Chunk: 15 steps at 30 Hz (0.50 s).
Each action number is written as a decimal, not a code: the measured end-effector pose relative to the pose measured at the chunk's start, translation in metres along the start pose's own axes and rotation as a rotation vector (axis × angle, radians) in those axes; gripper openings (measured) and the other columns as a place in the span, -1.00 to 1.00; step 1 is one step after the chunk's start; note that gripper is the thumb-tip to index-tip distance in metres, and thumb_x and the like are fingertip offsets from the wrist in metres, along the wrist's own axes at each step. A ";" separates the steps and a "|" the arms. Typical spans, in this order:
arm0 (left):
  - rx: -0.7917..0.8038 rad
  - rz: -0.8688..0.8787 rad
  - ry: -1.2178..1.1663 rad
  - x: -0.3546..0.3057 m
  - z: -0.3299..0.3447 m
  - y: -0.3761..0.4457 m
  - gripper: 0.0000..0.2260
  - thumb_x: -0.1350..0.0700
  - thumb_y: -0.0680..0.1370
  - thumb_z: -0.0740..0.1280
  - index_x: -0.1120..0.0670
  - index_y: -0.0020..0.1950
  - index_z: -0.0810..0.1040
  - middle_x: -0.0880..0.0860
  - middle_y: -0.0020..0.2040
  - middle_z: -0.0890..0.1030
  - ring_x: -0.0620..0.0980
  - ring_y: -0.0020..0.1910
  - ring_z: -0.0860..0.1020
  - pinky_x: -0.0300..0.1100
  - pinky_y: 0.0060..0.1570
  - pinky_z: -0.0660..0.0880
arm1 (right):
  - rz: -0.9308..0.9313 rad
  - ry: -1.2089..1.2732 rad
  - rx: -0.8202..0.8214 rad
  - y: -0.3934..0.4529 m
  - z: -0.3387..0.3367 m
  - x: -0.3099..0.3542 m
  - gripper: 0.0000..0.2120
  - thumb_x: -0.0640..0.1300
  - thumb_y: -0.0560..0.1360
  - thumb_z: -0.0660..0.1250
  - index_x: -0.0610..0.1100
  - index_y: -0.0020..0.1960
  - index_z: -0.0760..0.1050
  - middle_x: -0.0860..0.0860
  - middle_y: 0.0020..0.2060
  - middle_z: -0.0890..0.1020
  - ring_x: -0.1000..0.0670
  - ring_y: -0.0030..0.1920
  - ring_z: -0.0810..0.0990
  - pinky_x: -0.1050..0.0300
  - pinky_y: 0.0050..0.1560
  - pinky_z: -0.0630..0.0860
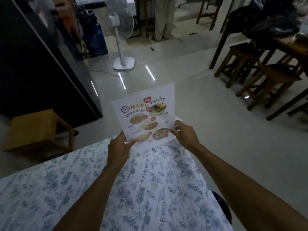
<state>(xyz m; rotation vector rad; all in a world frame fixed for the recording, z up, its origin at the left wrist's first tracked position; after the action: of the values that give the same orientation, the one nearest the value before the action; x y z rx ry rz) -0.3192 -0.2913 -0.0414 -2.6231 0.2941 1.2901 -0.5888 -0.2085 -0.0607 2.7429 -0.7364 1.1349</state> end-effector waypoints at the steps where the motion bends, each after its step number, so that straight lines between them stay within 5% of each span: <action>1: -0.002 -0.001 0.015 0.001 0.001 0.005 -0.59 -0.06 0.49 0.47 0.01 0.31 0.57 0.00 0.06 0.70 -0.05 -0.07 0.65 -0.14 -0.10 0.59 | -0.008 -0.003 -0.002 0.005 0.000 0.001 -0.69 0.17 0.52 0.31 -0.04 0.09 0.51 -0.06 0.04 0.70 -0.08 0.01 0.67 -0.02 0.00 0.60; 5: -0.009 -0.011 0.058 0.005 0.002 0.023 -0.60 -0.08 0.47 0.48 0.02 0.27 0.58 0.04 0.03 0.71 0.00 -0.11 0.67 0.06 -0.10 0.65 | -0.035 0.008 -0.011 0.021 -0.002 0.005 -0.69 0.15 0.53 0.31 -0.03 0.15 0.52 -0.02 0.02 0.69 -0.05 -0.01 0.66 0.02 -0.02 0.59; 15: -0.028 -0.028 0.068 0.001 0.004 0.041 -0.60 0.00 0.46 0.51 0.03 0.26 0.58 0.04 0.02 0.72 0.04 -0.17 0.68 0.08 -0.14 0.66 | -0.049 -0.006 -0.021 0.039 -0.001 0.005 -0.76 0.04 0.55 0.33 -0.09 0.12 0.53 -0.05 0.01 0.68 -0.07 -0.04 0.64 0.08 -0.09 0.54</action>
<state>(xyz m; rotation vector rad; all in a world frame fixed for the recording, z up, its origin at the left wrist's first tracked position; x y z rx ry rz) -0.3332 -0.3299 -0.0483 -2.6889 0.2501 1.2060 -0.6047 -0.2449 -0.0607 2.7323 -0.6737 1.1038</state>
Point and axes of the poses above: each hand's wrist, its own y-axis towards the middle knuckle, its own z-axis out of the palm, x = y × z, the point moved 4 cm from there along y, towards the middle knuckle
